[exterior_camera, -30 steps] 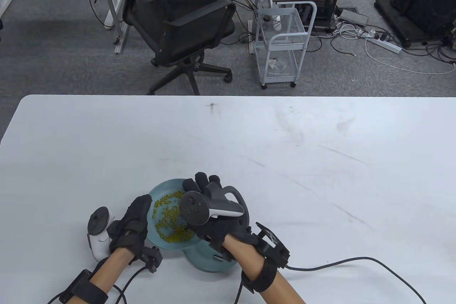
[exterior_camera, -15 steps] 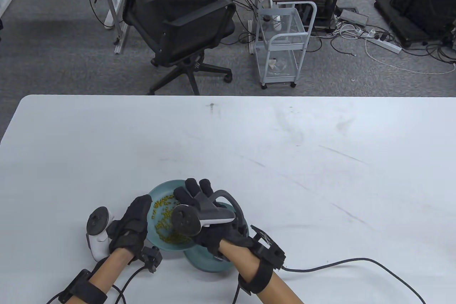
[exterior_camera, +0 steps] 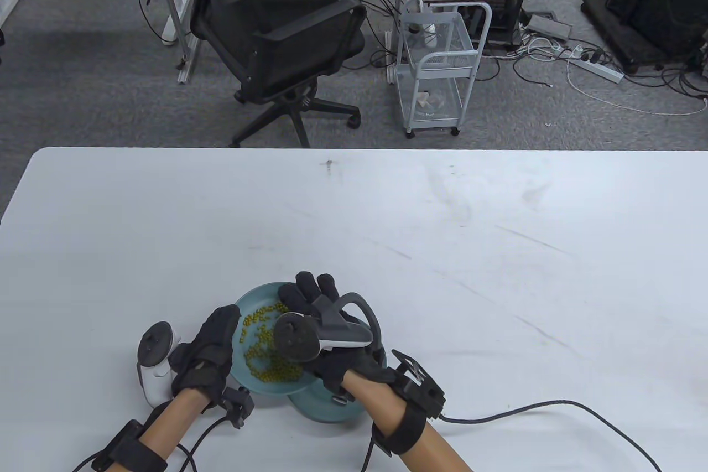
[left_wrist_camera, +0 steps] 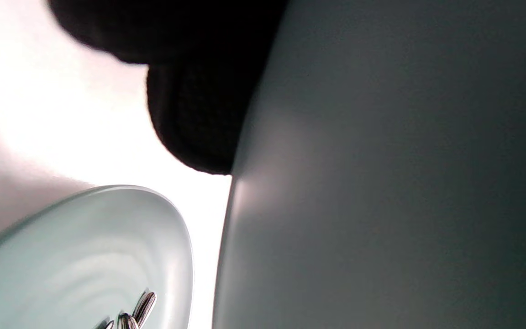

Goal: Pick sunflower seeds with hand pinch into plate

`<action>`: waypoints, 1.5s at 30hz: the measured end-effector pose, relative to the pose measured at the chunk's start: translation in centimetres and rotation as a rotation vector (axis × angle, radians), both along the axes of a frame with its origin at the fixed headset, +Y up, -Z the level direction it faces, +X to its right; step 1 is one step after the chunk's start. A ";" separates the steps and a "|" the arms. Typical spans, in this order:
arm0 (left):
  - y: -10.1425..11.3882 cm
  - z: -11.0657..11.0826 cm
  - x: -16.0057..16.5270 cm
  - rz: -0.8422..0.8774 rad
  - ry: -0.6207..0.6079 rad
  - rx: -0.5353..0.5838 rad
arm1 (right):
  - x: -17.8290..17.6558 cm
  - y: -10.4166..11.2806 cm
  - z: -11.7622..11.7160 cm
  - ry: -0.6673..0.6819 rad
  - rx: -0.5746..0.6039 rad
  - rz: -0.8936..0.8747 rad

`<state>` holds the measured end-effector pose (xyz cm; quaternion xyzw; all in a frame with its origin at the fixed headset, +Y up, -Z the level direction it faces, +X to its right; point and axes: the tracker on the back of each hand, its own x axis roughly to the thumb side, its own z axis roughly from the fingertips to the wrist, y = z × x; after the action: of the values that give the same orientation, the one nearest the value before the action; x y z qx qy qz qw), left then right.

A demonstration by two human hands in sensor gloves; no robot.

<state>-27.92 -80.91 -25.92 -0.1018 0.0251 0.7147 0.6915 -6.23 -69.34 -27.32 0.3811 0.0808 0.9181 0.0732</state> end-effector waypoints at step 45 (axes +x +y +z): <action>-0.8 0.4 0.9 -0.074 -0.004 0.002 | -0.2 1.0 1.5 -0.091 0.037 -0.021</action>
<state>-27.01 -81.74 -25.57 -0.1015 0.0268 0.6883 0.7178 -6.43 -68.33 -25.83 0.3412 0.0564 0.9349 0.0793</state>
